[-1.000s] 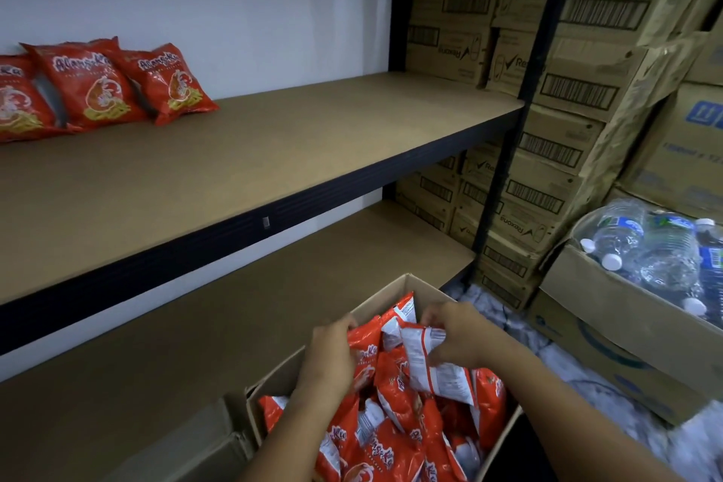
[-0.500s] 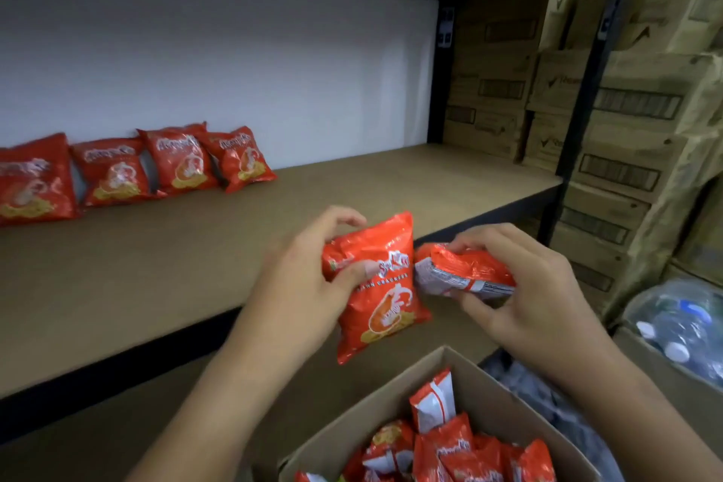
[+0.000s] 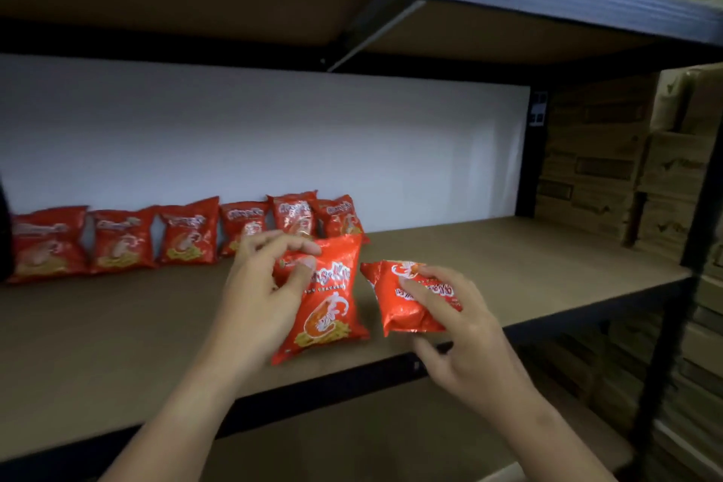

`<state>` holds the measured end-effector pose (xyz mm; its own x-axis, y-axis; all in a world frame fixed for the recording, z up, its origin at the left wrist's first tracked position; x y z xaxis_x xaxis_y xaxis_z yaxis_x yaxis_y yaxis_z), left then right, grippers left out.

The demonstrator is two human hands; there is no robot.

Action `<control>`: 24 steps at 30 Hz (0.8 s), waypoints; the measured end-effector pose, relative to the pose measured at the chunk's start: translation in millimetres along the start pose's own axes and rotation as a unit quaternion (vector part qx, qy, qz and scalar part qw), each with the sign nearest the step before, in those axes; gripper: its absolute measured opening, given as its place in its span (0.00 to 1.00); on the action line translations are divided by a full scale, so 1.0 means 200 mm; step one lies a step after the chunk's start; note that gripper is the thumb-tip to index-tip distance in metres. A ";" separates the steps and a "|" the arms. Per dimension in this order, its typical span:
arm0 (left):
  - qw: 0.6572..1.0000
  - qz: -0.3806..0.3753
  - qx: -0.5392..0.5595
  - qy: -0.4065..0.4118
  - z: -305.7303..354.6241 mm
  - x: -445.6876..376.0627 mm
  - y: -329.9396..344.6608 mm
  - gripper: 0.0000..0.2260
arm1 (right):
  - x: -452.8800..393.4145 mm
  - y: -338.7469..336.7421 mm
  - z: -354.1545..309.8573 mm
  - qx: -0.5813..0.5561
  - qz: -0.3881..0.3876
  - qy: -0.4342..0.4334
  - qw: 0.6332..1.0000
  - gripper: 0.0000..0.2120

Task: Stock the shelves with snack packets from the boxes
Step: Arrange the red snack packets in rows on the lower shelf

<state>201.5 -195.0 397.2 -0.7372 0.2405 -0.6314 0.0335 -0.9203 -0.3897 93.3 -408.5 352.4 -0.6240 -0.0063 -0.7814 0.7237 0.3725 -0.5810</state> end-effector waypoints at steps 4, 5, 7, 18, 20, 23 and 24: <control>0.999 -0.017 -0.032 -0.023 -0.10 0.04 -0.03 0.19 | 0.01 0.16 0.00 -0.079 -0.069 0.085 0.991 0.33; 0.999 -0.016 -0.028 -0.027 -0.12 0.04 -0.03 0.23 | 0.01 0.18 0.00 -0.090 -0.070 0.105 0.988 0.32; 0.999 -0.015 -0.001 -0.038 -0.17 0.05 -0.03 0.27 | 0.00 0.18 0.02 -0.120 -0.047 0.142 0.981 0.26; 0.990 0.005 0.127 -0.057 -0.21 0.06 -0.06 0.27 | -0.12 0.21 0.15 -0.337 -0.048 0.316 0.886 0.38; 0.988 0.009 0.142 -0.058 -0.22 0.05 -0.07 0.26 | -0.16 0.22 0.15 -0.361 -0.043 0.305 0.880 0.36; 0.988 0.013 0.145 -0.060 -0.23 0.04 -0.09 0.25 | -0.23 0.21 0.13 -0.378 -0.045 0.291 0.878 0.35; 0.988 0.014 0.144 -0.060 -0.23 0.03 -0.10 0.25 | -0.26 0.20 0.13 -0.368 -0.046 0.282 0.885 0.35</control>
<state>226.9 -161.2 369.5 -0.8139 0.1917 -0.5484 -0.1256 -0.9797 -0.1560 161.8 -416.8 364.9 -0.8682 0.3195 -0.3797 0.4043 0.8991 -0.1678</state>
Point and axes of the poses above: each hand's wrist, its own x-axis away from the middle knuckle, its own y-axis out of the palm, z = x × y, the point moved 8 cm from there along -x, towards the middle knuckle, and after that the axes turned 4 degrees about y, right-handed, at the moved point
